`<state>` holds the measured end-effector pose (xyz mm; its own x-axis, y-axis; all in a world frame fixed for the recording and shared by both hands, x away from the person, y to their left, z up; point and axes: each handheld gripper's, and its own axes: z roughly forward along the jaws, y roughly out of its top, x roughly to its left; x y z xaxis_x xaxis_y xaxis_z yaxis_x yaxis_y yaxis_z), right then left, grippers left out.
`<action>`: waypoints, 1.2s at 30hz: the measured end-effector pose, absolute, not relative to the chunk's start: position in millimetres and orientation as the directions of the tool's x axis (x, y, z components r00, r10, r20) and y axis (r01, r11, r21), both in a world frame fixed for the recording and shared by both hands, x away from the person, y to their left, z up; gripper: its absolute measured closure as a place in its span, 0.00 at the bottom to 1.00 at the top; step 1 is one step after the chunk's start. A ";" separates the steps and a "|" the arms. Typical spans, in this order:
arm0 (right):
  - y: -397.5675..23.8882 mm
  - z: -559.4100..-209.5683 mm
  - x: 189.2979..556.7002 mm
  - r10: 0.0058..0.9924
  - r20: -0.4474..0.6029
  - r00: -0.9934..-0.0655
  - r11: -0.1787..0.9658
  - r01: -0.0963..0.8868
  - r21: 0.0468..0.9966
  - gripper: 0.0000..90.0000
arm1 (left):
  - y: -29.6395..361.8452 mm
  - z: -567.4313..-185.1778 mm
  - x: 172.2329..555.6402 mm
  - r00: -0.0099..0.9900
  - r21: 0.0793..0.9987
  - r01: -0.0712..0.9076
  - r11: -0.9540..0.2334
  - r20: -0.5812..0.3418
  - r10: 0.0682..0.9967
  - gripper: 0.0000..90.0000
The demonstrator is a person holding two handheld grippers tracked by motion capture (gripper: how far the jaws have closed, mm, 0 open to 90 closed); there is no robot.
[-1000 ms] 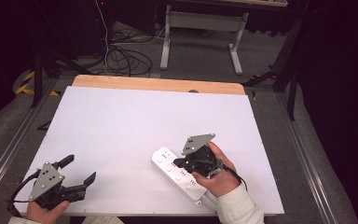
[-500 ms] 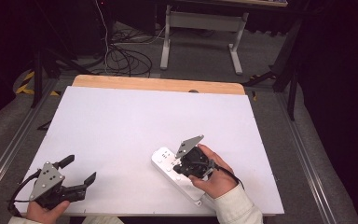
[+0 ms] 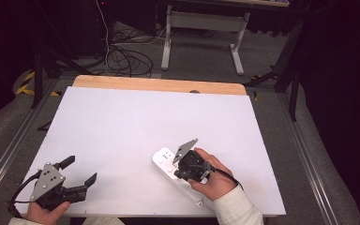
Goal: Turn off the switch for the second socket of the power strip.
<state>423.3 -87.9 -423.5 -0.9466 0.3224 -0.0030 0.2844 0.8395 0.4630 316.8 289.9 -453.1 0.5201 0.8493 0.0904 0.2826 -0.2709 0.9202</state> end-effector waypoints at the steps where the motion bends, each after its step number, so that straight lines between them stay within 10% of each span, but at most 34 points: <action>1: -87.3 -424.6 423.1 0.322 -0.001 -0.947 0.839 0.285 0.463 1.00 | 289.9 -453.1 316.8 0.520 0.920 0.282 -0.271 0.090 0.849 0.13; 36: -85.2 -433.3 420.9 0.327 -0.053 -0.944 0.871 0.279 0.403 1.00 | 289.5 -453.3 316.5 0.519 0.920 0.282 -0.272 0.092 0.850 0.13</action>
<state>420.9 -85.2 -433.3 -0.9437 0.3266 -0.0526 0.2792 0.8715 0.4032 316.5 289.5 -453.3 0.5192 0.8497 0.0918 0.2817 -0.2716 0.9203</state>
